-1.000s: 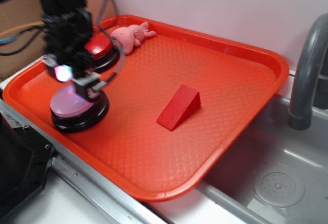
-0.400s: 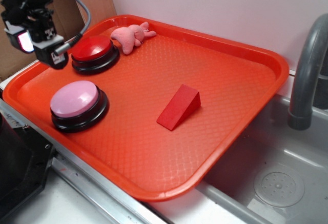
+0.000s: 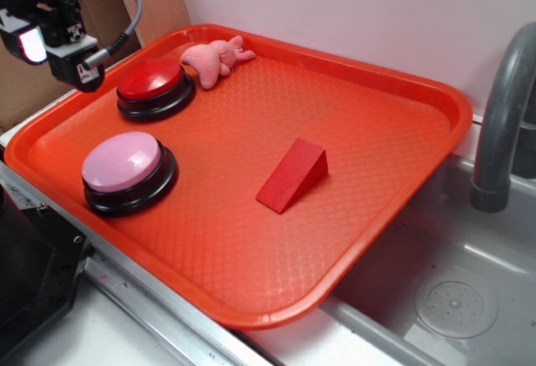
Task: Push the pink button.
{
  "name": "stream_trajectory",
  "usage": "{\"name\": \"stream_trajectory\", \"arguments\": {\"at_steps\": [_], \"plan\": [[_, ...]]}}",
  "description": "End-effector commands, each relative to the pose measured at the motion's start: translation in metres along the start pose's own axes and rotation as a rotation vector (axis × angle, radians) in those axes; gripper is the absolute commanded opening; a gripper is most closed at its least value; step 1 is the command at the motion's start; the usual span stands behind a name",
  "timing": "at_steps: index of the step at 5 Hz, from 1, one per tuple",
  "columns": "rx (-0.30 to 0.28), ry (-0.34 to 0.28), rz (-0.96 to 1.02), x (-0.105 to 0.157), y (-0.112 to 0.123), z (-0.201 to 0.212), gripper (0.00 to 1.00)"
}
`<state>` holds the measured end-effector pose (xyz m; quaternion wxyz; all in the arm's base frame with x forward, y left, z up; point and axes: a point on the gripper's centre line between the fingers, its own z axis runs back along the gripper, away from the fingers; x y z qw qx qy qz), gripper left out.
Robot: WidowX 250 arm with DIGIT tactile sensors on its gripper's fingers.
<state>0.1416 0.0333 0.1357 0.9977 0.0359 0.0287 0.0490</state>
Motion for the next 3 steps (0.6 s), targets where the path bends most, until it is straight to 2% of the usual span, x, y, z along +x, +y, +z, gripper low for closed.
{"name": "stream_trajectory", "arguments": {"at_steps": [1, 3], "plan": [[-0.008, -0.061, -0.041, 0.006, 0.003, 0.024, 1.0], [-0.027, -0.086, -0.089, -0.001, 0.005, 0.037, 1.0]]}}
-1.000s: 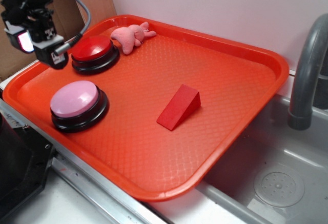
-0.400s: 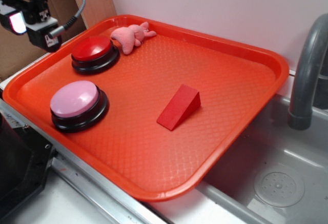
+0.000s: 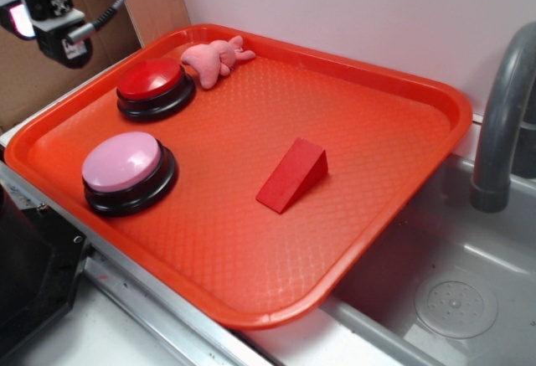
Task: Push the pink button.
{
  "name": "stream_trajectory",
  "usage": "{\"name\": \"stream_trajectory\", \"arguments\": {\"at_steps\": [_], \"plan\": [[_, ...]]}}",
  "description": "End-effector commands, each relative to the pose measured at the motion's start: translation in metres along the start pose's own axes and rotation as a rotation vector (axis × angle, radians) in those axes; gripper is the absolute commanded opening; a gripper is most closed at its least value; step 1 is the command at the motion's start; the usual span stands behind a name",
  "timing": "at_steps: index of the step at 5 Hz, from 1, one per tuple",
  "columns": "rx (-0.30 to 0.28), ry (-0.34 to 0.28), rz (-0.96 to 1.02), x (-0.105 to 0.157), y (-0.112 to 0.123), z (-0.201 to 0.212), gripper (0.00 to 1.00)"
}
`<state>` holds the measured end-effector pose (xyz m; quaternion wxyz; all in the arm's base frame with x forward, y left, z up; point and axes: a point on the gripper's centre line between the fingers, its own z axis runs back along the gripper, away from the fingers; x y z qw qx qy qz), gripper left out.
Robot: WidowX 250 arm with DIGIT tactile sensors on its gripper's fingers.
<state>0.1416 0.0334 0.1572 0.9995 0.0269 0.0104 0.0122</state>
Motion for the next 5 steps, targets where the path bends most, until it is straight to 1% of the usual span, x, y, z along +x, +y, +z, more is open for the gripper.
{"name": "stream_trajectory", "arguments": {"at_steps": [1, 3, 5], "plan": [[0.013, -0.053, -0.024, -0.002, 0.0, 0.022, 1.0], [0.016, -0.079, -0.023, -0.001, 0.002, 0.034, 1.0], [0.042, -0.11, -0.014, 0.004, -0.006, 0.051, 1.0]]}}
